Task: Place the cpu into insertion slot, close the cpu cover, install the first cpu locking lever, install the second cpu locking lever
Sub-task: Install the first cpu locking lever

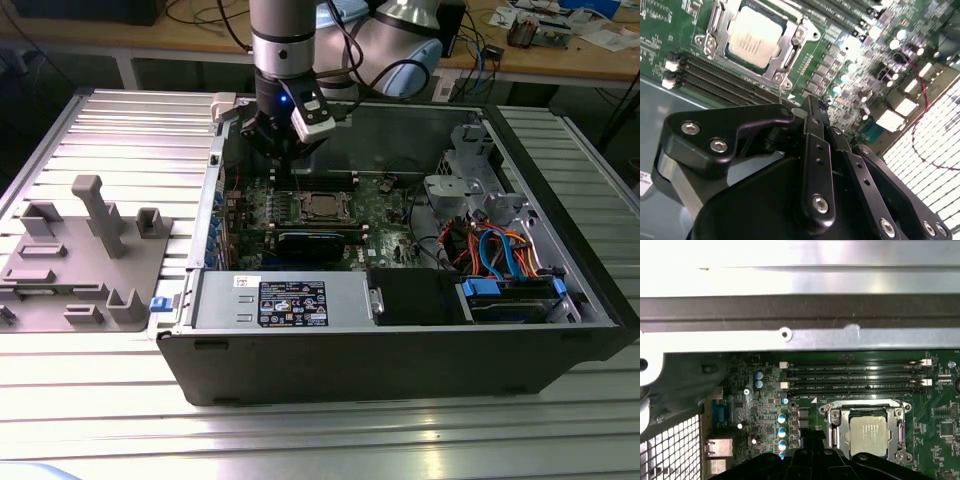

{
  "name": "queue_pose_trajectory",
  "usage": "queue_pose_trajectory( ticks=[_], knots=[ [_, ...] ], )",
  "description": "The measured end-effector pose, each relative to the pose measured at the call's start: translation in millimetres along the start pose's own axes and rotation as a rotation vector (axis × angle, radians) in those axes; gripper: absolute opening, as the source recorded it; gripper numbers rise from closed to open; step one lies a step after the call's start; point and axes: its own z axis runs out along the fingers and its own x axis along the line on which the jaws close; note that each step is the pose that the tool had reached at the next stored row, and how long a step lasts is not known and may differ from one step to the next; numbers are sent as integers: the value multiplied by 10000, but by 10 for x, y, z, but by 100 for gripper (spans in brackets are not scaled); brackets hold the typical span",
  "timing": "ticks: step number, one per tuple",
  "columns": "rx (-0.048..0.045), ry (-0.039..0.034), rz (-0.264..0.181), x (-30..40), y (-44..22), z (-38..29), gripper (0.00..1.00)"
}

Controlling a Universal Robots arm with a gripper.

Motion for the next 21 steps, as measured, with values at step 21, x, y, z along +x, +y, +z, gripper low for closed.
queue_pose_trajectory(
  ticks=[21],
  knots=[
    [5,-53,-38,-283,124,5,11]
  ],
)
